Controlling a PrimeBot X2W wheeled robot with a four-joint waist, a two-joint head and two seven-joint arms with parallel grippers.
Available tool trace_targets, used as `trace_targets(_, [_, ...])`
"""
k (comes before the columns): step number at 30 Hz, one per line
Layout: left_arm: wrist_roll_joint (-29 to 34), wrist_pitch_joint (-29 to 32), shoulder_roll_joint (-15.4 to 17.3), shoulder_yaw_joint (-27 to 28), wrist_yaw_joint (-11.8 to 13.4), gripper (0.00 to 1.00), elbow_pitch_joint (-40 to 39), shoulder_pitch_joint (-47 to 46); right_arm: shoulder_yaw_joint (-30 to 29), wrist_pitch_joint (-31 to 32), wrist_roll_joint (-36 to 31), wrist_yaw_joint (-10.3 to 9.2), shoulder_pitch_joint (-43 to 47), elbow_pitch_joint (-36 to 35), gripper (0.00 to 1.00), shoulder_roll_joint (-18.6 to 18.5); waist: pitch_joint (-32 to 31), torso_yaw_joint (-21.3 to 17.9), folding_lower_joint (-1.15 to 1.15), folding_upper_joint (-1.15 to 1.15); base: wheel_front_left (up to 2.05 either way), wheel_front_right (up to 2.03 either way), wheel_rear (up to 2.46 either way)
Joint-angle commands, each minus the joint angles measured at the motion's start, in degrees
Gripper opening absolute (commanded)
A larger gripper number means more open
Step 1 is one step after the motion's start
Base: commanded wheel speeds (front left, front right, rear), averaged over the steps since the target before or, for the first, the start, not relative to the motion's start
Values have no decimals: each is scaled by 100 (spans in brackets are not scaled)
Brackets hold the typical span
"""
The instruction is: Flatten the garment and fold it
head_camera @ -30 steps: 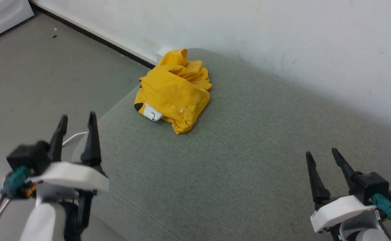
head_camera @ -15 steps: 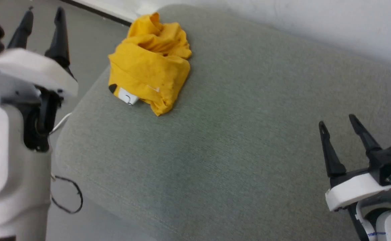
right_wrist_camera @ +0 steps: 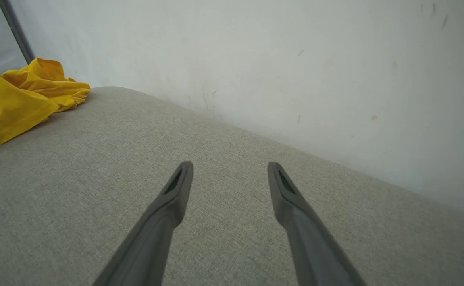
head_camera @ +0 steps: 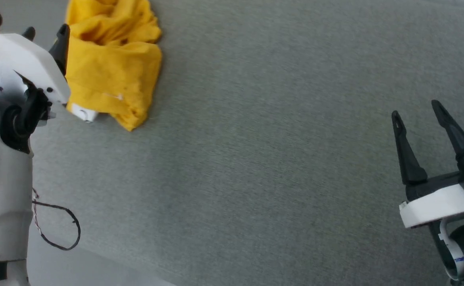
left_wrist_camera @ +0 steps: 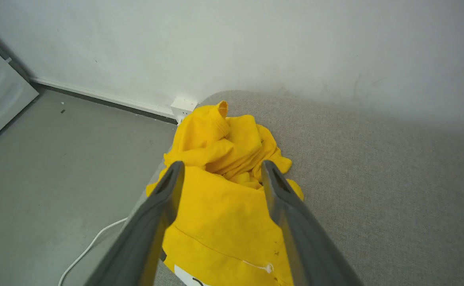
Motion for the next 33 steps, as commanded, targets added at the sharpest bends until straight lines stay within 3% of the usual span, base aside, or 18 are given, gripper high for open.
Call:
trace_targets(1, [-31, 41, 27, -20, -29, 100, 64, -100, -41, 20, 43, -11, -102, -53, 100, -35, 512, -494, -1, 0, 0, 0, 0])
trace_targets(13, [-121, 856, 151, -154, 85, 100, 724, -151, -122, 24, 156, -11, -264, -147, 100, -105, 1051, -826, -1, 0, 0, 0, 0])
trace_targets(14, [-95, 844, 182, -170, 81, 44, 766, -147, -112, 22, 158, -11, -286, -145, 100, -103, 1076, -839, -1, 0, 0, 0, 0])
trace_targets(15, [-71, 817, 201, -188, 74, 0, 800, -141, -106, 20, 159, -11, -306, -141, 100, -101, 1095, -850, -1, 0, 0, 0, 0])
trace_targets(25, [111, 291, 353, -177, 199, 0, 1021, -197, -121, -71, 194, -11, -386, 45, 100, -48, 903, -876, -1, 0, 0, 0, 0])
trace_targets(33, [346, 160, 782, -298, 42, 0, 873, -347, -12, -312, 231, -11, -364, 443, 100, 215, 289, -926, -1, 0, 0, 0, 0])
